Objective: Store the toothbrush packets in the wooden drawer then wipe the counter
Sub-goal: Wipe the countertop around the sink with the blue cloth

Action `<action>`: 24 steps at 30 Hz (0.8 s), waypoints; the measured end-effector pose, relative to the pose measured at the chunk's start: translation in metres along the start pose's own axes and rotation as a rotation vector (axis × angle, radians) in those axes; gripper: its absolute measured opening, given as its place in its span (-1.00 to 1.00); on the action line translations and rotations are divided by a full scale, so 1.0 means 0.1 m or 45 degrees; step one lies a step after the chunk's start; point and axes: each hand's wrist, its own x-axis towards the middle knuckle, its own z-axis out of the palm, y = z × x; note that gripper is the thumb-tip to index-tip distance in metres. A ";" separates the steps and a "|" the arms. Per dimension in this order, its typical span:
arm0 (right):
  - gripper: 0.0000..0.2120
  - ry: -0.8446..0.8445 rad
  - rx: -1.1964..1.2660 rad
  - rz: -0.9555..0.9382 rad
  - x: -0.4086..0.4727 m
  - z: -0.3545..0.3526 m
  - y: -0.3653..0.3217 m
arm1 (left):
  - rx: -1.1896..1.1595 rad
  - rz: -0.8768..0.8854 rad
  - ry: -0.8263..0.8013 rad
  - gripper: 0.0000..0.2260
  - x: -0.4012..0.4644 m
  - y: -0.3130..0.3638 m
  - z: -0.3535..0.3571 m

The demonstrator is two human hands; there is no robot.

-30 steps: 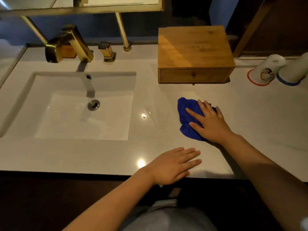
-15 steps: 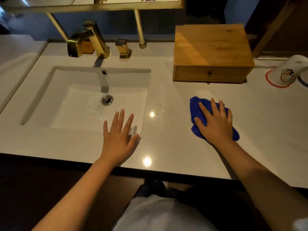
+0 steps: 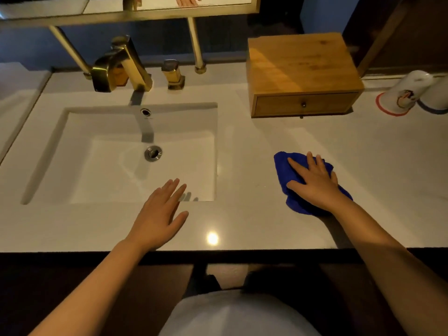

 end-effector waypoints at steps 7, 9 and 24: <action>-0.34 0.484 -0.178 0.099 -0.09 0.25 -0.18 | 0.218 -0.159 0.030 -0.31 -0.13 -0.52 -0.13; -0.24 0.504 -0.139 0.214 -0.01 0.31 -0.34 | 0.233 -0.174 0.044 -0.30 -0.12 -0.52 -0.11; -0.50 0.627 -0.115 0.029 0.28 0.81 -1.88 | 0.178 -0.143 0.086 -0.30 -0.10 -0.56 -0.07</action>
